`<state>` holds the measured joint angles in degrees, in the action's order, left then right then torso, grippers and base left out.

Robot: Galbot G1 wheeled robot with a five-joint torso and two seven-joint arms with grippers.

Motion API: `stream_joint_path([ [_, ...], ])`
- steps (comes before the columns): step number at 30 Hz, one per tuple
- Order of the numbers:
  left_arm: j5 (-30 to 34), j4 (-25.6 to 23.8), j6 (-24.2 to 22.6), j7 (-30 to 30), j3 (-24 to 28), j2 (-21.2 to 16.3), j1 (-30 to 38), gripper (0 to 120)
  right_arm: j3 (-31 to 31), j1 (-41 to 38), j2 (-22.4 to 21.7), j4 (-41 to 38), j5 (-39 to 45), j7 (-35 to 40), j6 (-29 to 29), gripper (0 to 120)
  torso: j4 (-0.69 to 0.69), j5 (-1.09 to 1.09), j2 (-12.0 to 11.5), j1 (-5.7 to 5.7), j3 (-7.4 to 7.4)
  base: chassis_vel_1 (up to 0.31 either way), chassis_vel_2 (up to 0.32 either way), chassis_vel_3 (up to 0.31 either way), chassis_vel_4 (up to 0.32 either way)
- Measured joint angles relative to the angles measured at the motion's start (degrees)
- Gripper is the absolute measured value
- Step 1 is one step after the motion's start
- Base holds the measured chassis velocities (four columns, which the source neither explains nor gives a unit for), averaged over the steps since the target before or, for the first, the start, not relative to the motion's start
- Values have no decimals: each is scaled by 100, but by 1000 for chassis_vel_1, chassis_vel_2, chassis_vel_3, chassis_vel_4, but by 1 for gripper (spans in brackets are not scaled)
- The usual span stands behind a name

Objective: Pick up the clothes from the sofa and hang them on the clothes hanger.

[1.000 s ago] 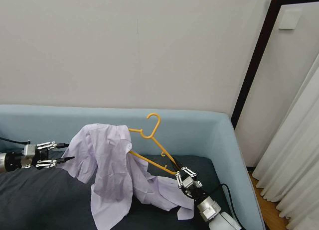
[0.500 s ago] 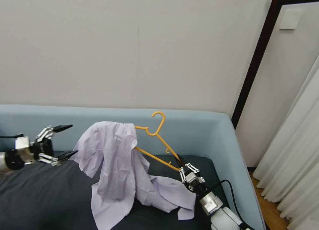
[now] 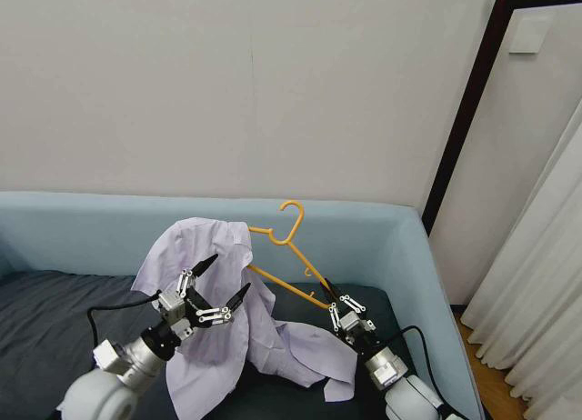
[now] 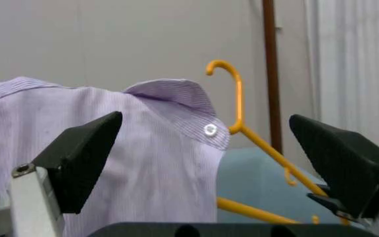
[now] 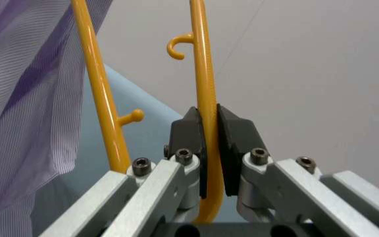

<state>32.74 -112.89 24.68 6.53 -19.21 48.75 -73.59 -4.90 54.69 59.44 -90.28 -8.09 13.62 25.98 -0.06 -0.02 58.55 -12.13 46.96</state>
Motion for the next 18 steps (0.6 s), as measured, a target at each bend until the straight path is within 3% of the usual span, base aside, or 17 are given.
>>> stream_joint_path([
  [4,-305,11,43,-505,214,56,162,100,-2,24,-10,-13,-8,-8,0,5,-1,0,0,0,0,0,0,0,0],
  [16,-652,343,-153,-830,908,196,942,91,33,43,-25,-66,-12,-11,-21,5,-1,-1,0,0,0,0,0,0,0],
  [18,-679,508,-129,-825,1010,271,1090,81,35,46,0,-98,-11,-12,-55,5,-1,-1,0,0,0,0,0,0,0],
])
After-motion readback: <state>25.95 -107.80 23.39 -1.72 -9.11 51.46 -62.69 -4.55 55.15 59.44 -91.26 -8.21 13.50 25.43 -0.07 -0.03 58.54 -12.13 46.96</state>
